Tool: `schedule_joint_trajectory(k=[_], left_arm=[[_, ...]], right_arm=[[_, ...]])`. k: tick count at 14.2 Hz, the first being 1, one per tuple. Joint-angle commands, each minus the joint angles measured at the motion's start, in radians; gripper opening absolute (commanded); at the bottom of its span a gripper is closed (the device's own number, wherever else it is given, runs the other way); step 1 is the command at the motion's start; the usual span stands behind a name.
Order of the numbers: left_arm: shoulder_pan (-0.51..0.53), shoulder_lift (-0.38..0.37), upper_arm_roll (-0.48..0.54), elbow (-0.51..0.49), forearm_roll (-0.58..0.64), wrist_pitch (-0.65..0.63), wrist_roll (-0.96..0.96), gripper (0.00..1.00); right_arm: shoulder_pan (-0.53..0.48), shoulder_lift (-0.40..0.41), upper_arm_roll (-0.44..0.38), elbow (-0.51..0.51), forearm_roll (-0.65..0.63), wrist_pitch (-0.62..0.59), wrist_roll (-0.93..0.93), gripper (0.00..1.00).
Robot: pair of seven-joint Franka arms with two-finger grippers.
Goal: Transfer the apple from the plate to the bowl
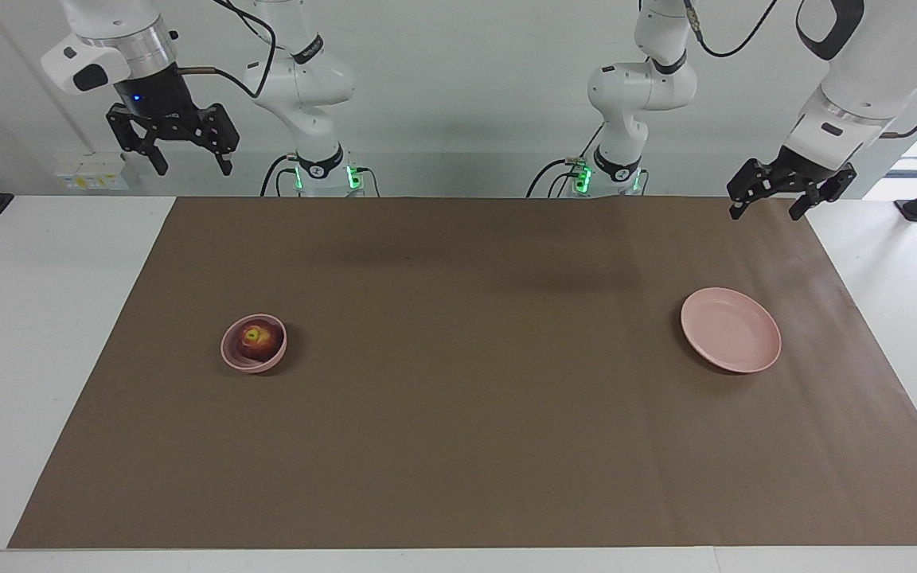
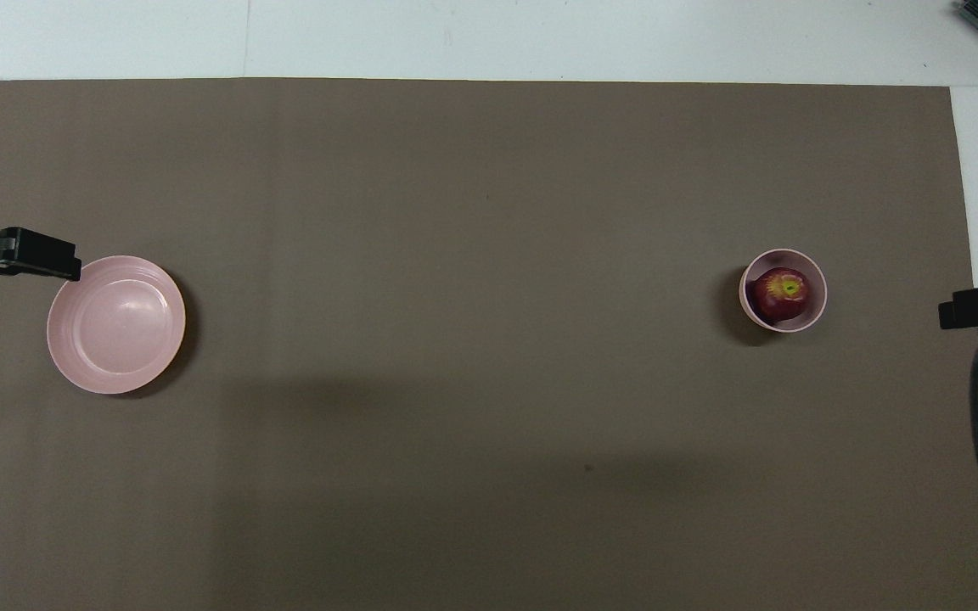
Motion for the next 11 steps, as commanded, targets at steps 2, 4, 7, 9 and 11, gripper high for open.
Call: schedule_joint_trajectory(k=[2, 4, 7, 9, 11], left_arm=[[-0.019, -0.015, 0.015, -0.006, 0.016, -0.021, -0.008, 1.00], [-0.010, -0.015, 0.018, -0.006, 0.016, -0.021, -0.006, 1.00], [-0.008, -0.015, 0.018, -0.006, 0.016, -0.023, -0.006, 1.00], [-0.010, -0.015, 0.015, -0.006, 0.018, -0.023, -0.006, 1.00], [-0.008, -0.015, 0.018, -0.006, 0.018, -0.023, -0.006, 1.00]], right_arm=[[-0.010, -0.023, -0.004, -0.028, 0.024, -0.003, -0.029, 1.00], [-0.031, -0.012, 0.005, -0.022, 0.015, -0.003, -0.052, 1.00], [-0.085, 0.003, 0.041, -0.012, 0.024, 0.000, -0.072, 1.00], [-0.178, 0.011, 0.134, 0.006, 0.039, -0.014, -0.072, 1.00], [-0.148, 0.023, 0.141, 0.014, 0.036, -0.052, -0.068, 1.00]])
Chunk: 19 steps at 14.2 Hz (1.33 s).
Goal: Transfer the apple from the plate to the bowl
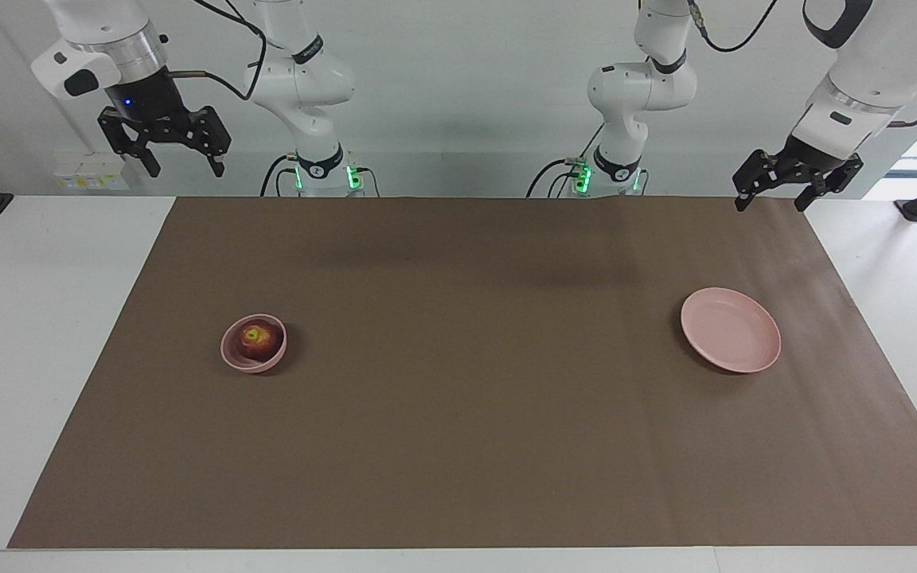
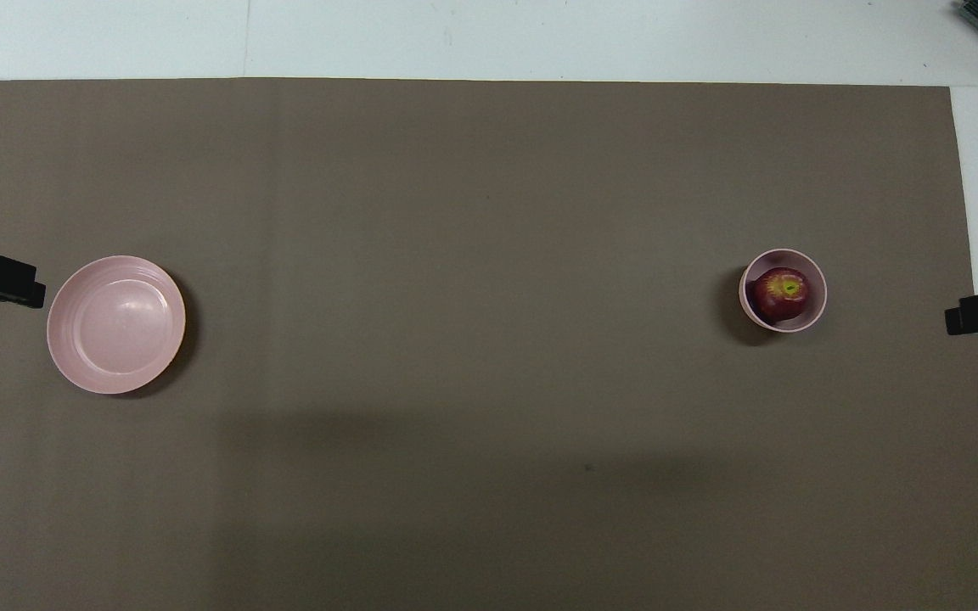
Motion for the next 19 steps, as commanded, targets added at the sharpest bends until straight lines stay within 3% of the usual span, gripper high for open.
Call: schedule_joint_trajectory(k=[1, 7, 13, 19], left_arm=[[-0.006, -0.011, 0.006, -0.005, 0.016, -0.012, -0.005, 1.00], [-0.009, -0.010, 0.003, -0.004, 0.016, -0.006, -0.006, 1.00], [-0.020, -0.013, 0.003, -0.009, 0.015, -0.015, 0.002, 1.00], [-0.021, -0.013, -0.001, -0.010, 0.015, -0.019, 0.003, 1.00]], right_arm=[[0.008, 0.018, 0.007, 0.033, 0.026, -0.036, -0.019, 1.00], [0.022, 0.007, -0.007, 0.025, 0.015, -0.028, -0.008, 1.00], [0.092, 0.004, -0.092, 0.019, 0.012, -0.027, -0.007, 1.00], [0.091, 0.006, -0.099, 0.021, 0.015, -0.025, -0.013, 1.00]])
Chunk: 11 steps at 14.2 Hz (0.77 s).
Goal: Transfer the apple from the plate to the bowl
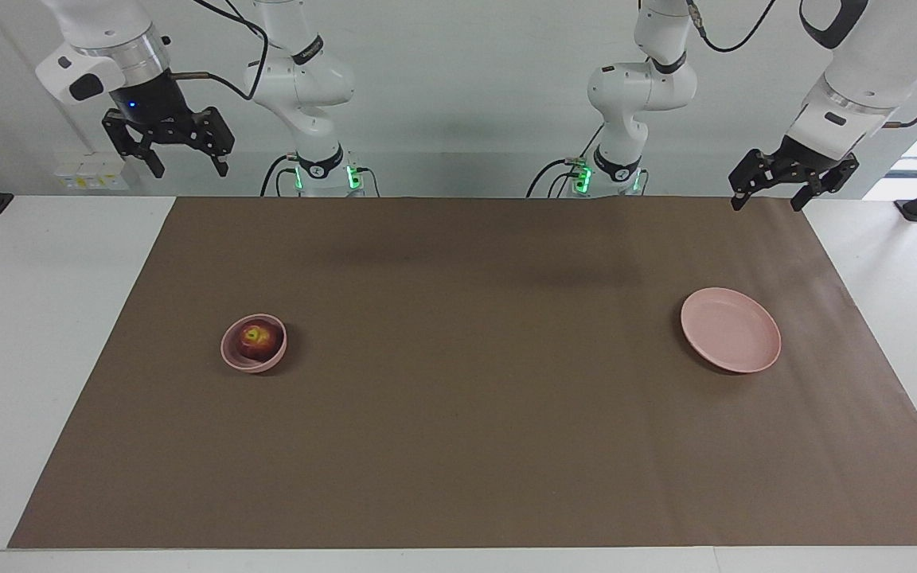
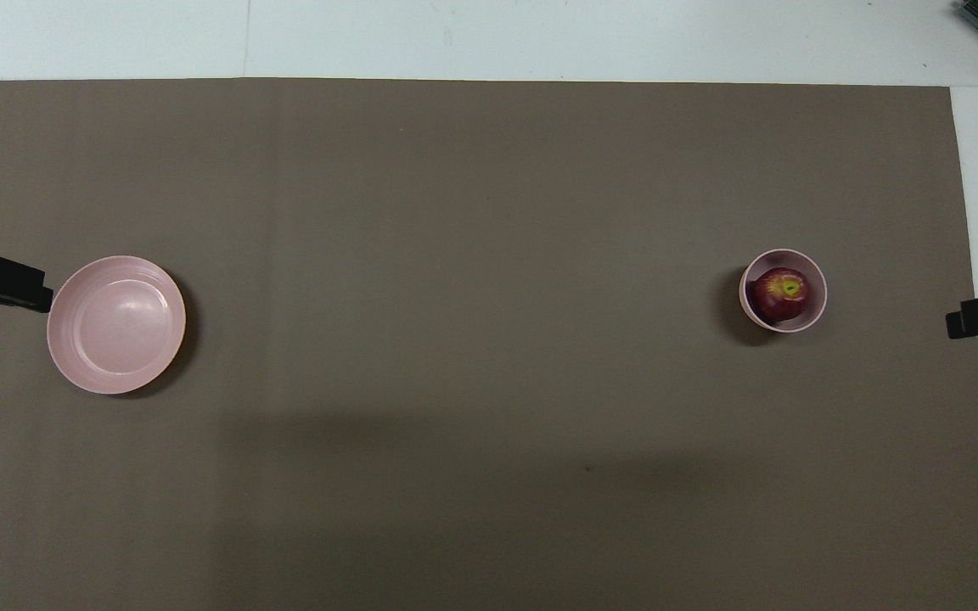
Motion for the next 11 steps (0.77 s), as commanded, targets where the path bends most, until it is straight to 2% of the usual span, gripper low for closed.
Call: schedule_joint_trajectory(k=[1, 11], left_arm=[[-0.018, -0.013, 0.008, -0.009, 0.015, -0.010, 0.003, 1.00], [-0.018, -0.013, 0.008, -0.009, 0.015, -0.005, 0.004, 1.00]], right_arm=[[0.004, 0.001, -0.009, 0.011, 0.015, -0.018, -0.011, 1.00], [0.003, 0.001, -0.012, 0.012, 0.014, -0.012, -0.005, 1.00]])
